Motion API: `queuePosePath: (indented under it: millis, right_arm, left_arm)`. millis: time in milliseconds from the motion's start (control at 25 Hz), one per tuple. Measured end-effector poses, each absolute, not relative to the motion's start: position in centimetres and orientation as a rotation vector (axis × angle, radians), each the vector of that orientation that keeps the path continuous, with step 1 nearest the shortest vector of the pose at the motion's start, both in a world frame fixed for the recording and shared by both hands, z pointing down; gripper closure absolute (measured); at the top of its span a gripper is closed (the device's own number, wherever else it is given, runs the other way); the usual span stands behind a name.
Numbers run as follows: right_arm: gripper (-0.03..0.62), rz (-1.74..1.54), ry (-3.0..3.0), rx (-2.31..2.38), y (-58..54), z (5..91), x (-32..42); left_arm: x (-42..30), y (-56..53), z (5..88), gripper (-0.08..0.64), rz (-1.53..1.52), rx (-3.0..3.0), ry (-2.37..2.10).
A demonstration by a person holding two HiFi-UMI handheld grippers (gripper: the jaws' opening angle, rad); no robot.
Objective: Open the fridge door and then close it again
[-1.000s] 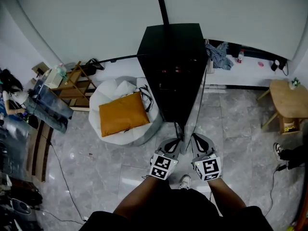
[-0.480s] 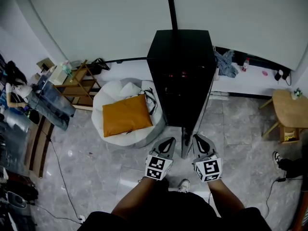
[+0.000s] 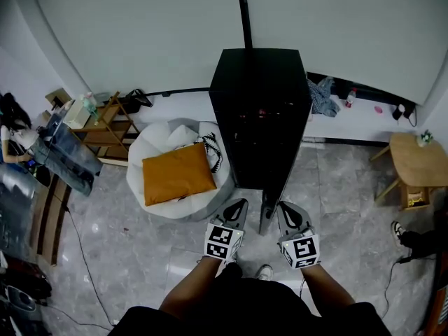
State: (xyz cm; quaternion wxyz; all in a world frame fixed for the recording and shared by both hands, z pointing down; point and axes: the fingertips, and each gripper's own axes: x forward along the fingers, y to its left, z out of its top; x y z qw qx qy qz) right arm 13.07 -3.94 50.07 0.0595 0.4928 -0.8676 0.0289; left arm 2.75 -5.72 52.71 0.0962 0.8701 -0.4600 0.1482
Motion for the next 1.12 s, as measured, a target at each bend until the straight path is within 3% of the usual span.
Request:
queuePosePath:
  millis: [1120]
  right_arm:
    - [0.575,0.129,-2.645,1.472,-6.0,50.2,9.9]
  left_arm:
    - [-0.1,-9.0,51.4,0.538,0.302,2.559,-1.366]
